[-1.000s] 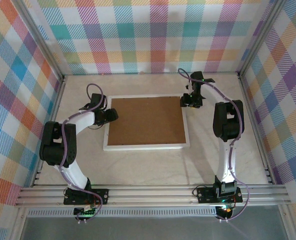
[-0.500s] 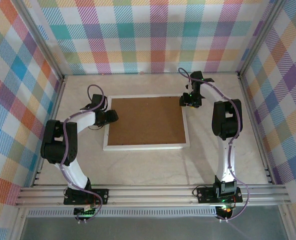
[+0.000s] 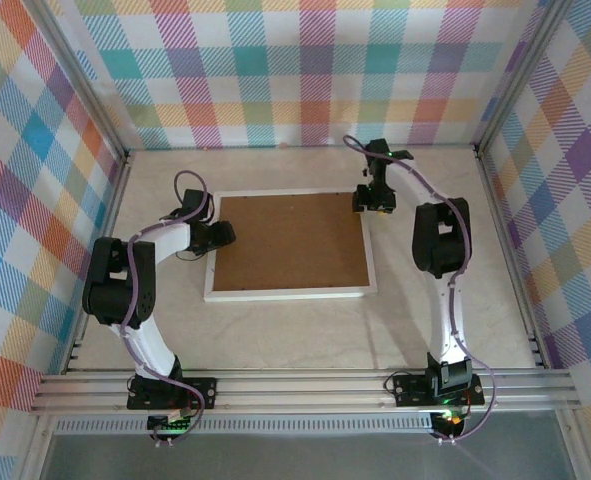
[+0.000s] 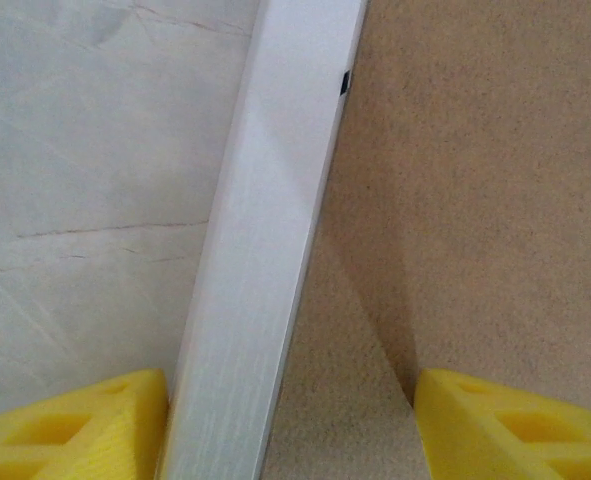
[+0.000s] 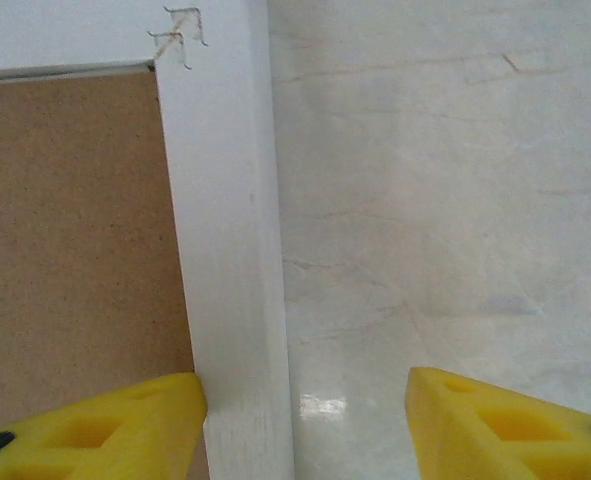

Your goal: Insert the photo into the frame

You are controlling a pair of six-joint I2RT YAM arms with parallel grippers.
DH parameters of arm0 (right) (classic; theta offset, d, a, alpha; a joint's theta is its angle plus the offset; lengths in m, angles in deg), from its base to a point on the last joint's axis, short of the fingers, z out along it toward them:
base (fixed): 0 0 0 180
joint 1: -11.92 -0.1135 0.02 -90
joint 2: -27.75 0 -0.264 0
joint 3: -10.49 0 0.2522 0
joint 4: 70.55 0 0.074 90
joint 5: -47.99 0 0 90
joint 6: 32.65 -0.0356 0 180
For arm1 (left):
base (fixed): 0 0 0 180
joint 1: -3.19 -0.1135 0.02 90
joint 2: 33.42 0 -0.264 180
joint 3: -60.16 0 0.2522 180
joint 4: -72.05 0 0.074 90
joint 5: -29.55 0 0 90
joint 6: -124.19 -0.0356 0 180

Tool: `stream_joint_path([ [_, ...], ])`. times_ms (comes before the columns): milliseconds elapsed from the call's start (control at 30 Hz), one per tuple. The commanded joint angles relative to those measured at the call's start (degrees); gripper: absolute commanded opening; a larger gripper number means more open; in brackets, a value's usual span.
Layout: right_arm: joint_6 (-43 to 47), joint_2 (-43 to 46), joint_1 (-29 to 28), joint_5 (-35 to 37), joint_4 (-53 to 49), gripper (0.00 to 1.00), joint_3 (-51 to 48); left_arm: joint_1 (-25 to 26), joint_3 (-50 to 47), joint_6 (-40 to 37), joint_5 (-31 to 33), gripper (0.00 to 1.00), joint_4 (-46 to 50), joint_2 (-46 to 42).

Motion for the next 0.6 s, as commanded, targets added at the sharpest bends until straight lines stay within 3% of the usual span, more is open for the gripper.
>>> stream_joint_path([
  [0,0.89,-7.01,-4.83,0.65,-7.60,0.61,0.45,0.13,0.74,-0.48,-2.06,0.66,-0.31,1.01],
  [567,-2.37,-8.83,-6.90,-5.62,-6.31,0.66,0.62,0.53,0.74,0.95,-5.57,0.66,-2.29,2.11],
])
